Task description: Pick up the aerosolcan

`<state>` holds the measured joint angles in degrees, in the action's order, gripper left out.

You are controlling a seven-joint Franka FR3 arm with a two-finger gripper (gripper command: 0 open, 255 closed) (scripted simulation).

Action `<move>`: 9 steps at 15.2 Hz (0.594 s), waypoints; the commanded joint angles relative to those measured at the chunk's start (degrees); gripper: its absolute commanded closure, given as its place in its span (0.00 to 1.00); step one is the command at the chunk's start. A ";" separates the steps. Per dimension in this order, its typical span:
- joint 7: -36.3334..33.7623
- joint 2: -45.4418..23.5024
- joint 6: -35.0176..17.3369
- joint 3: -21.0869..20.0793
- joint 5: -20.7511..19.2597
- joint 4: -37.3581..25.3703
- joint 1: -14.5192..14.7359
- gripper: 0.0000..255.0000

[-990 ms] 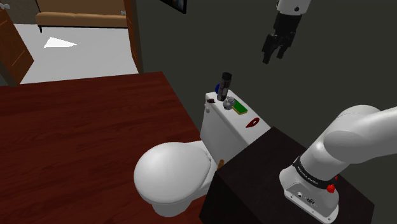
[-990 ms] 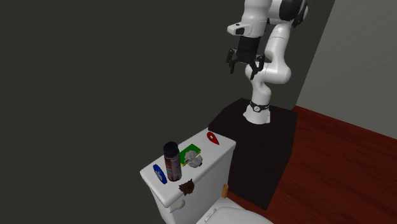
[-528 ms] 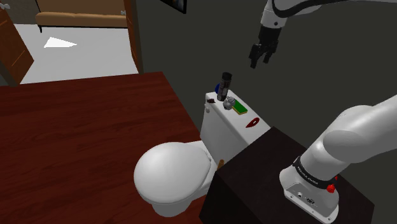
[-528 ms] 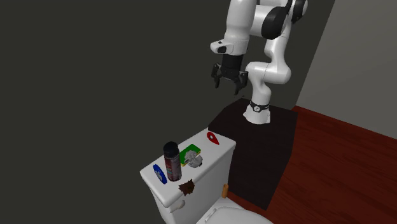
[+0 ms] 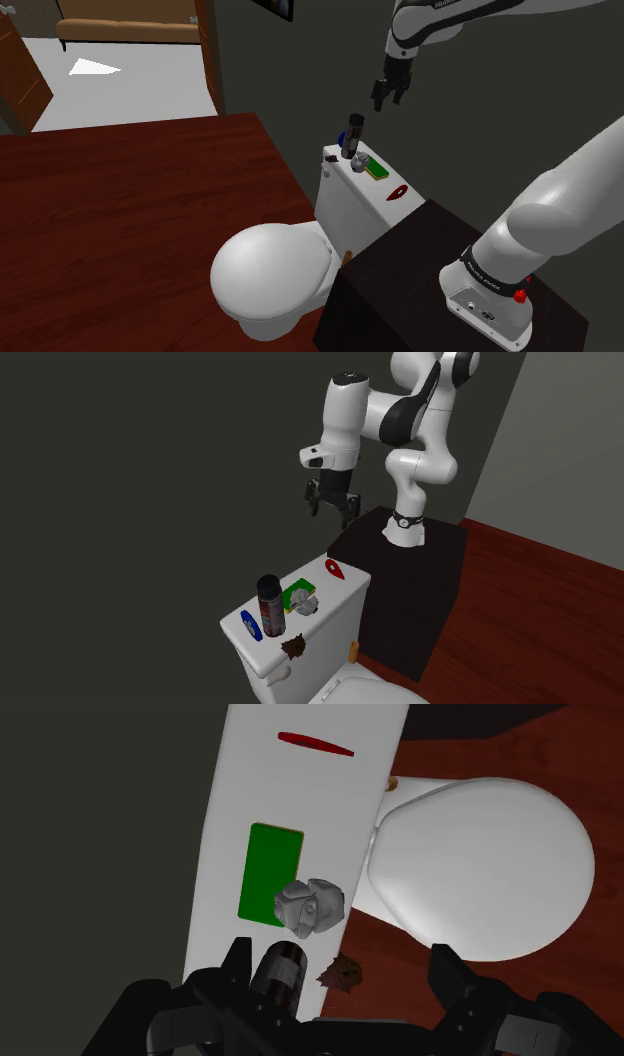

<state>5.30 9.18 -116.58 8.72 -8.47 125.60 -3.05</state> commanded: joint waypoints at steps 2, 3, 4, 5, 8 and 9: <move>1.58 -6.06 -3.32 0.96 0.36 -3.01 -0.53 0.00; 2.07 -8.23 -4.16 1.19 0.60 -4.41 -0.69 0.00; 2.57 -10.41 -4.94 1.39 0.86 -5.88 -0.86 0.00; 3.07 -12.60 -5.64 1.57 1.16 -7.43 -1.05 0.00; 4.57 -19.22 -7.33 1.91 2.16 -12.54 -1.76 0.00; 5.06 -21.44 -7.75 1.97 2.52 -14.40 -2.05 0.00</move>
<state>9.69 -9.68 -123.59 10.54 -6.37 113.12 -4.74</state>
